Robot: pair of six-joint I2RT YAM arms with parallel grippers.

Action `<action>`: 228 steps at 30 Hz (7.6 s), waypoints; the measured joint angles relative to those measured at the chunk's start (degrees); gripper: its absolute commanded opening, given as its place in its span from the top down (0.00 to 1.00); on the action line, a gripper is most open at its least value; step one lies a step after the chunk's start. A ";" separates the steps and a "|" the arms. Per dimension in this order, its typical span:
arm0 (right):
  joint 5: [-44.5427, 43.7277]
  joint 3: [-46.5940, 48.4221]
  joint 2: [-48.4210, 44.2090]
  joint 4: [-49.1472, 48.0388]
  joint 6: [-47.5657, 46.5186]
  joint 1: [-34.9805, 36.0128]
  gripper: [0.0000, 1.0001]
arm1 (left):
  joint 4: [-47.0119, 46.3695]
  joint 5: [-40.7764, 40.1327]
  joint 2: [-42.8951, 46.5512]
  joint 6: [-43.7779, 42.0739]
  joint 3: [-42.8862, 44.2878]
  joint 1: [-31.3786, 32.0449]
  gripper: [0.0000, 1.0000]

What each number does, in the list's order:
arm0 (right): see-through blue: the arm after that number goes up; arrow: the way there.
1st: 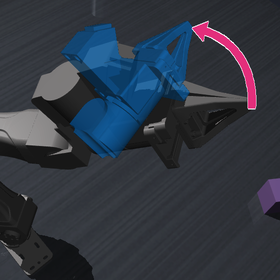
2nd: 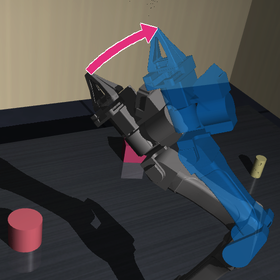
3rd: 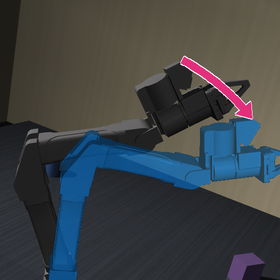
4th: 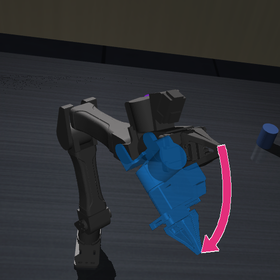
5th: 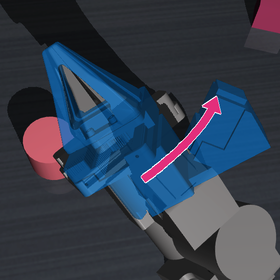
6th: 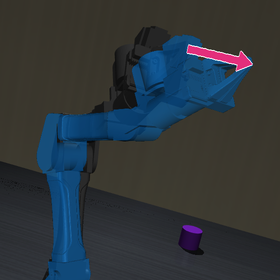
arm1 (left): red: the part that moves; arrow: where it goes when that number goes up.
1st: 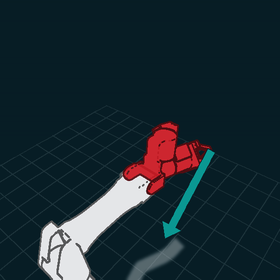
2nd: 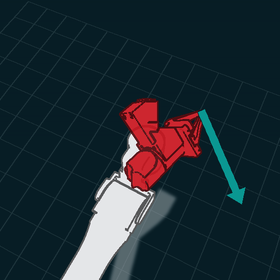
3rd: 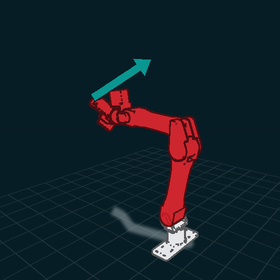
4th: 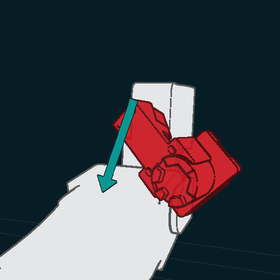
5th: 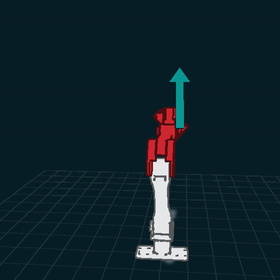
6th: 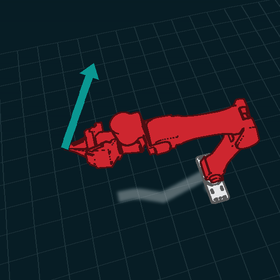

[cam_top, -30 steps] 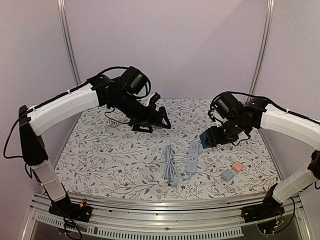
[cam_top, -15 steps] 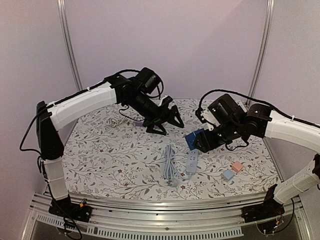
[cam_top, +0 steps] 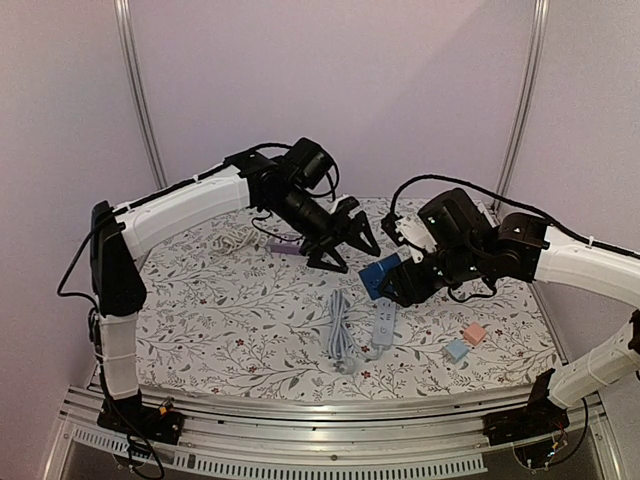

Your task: Insert the plug

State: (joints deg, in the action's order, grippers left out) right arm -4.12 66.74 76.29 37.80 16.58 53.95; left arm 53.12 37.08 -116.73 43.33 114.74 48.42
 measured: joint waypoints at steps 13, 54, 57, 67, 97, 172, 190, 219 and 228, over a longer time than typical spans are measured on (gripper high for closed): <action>1.75 0.00 0.59 -0.31 -3.82 1.31 0.70 | 0.17 3.37 -2.34 -0.48 0.76 1.36 0.19; -4.87 -2.67 0.26 -3.93 -11.19 8.94 0.72 | 3.34 13.11 -3.54 -4.02 -1.05 1.55 0.22; -5.25 -2.67 0.26 -4.44 -11.34 9.11 0.72 | 3.30 13.22 -2.89 -4.09 -1.75 1.55 0.24; -5.75 -2.97 0.26 -4.70 -11.78 9.46 0.72 | 2.99 14.21 -1.84 -5.03 -4.96 1.60 0.40; -18.40 -7.37 -6.56 -2.69 4.94 8.33 0.02 | 2.12 3.82 7.76 -5.42 -10.34 -4.98 1.00; -2.82 23.61 39.32 18.01 -27.50 0.31 0.49 | 3.65 -19.41 40.94 -84.24 -31.10 0.20 1.00; -1.62 23.85 42.01 7.58 -35.04 2.38 0.26 | 8.35 -18.18 44.87 -84.67 -31.98 -3.67 1.00; -2.91 12.92 39.06 4.61 -15.74 -0.52 0.49 | 7.13 -8.87 37.64 -87.43 -26.75 -7.89 1.00; -2.34 13.88 39.67 4.59 -19.61 -2.05 0.91 | 6.95 -8.17 39.78 -86.60 -28.39 -7.89 1.00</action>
State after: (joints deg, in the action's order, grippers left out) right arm -6.46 80.62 115.96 42.39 -3.03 51.90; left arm 60.07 28.91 -76.95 -43.27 86.35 40.53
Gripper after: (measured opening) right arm 0.433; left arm 0.633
